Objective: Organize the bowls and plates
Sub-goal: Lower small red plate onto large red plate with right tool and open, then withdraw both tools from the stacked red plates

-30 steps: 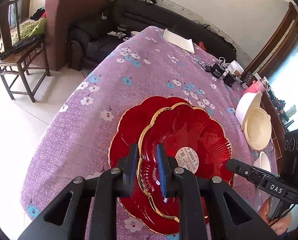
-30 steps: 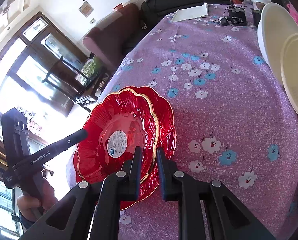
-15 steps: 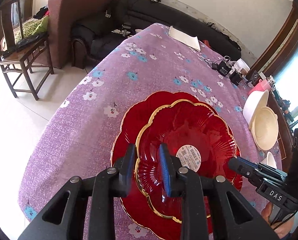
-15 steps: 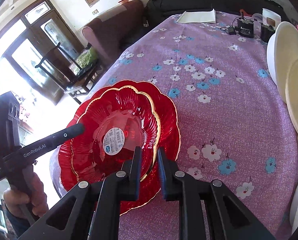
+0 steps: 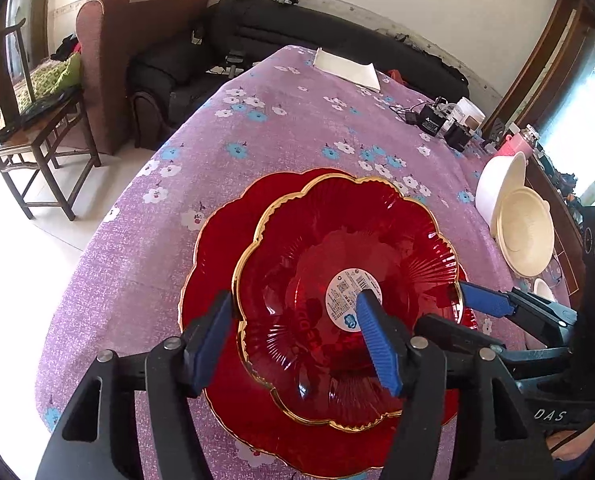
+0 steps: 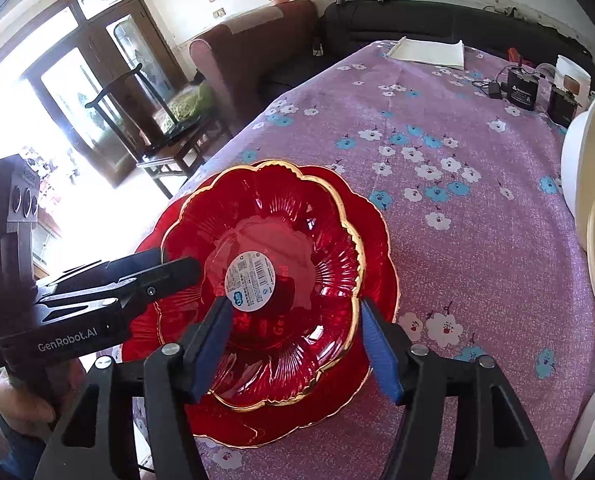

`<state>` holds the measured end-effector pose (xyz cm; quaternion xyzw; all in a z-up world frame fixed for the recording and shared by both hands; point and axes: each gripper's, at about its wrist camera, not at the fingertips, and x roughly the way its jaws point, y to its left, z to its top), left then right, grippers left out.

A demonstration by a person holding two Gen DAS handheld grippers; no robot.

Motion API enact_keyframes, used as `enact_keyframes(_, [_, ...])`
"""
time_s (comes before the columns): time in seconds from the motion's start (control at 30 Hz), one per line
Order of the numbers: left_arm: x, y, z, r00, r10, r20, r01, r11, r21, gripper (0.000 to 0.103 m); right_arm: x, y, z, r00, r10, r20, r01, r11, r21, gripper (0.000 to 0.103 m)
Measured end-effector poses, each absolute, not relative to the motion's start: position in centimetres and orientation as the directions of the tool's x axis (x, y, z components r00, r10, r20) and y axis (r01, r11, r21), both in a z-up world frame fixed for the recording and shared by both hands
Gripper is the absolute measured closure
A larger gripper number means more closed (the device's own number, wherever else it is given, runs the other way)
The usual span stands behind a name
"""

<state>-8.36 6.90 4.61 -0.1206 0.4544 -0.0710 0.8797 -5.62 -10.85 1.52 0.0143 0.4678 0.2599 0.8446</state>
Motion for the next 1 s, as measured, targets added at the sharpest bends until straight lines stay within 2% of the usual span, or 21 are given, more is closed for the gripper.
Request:
enact_keyframes(0.17, [-8.9, 7.1, 5.1, 0.598, -0.249, -0.761, 0.017, 0.954, -0.299, 0.025, -5.2, -10.7, 1.6, 0.411, 0.473, -0.78, -0.447, 0.85, 0.28, 0.027])
enact_keyframes(0.27, [-9.0, 7.3, 5.0, 0.61, -0.252, -0.751, 0.016, 0.952, -0.307, 0.022, -4.7, -11.0, 1.7, 0.407, 0.49, -0.771, -0.45, 0.842, 0.298, 0.027])
enact_keyframes(0.7, [-9.0, 8.5, 5.8, 0.613, -0.326, -0.72, 0.097, 0.935, -0.341, 0.021, -3.9, -13.7, 1.6, 0.32, 0.664, -0.676, -0.507, 0.723, 0.47, 0.026])
enact_keyframes(0.87, [-9.0, 8.8, 6.1, 0.614, -0.314, -0.724, 0.075, 0.937, -0.342, 0.021, -3.3, -15.3, 1.8, 0.317, 0.733, -0.603, -0.511, 0.667, 0.542, 0.026])
enact_keyframes(1.0, [-10.2, 8.3, 6.3, 0.632, -0.284, -0.721, 0.037, 0.94, -0.338, 0.021, -3.0, -16.0, 1.8, 0.355, 0.726, -0.589, -0.479, 0.682, 0.553, 0.026])
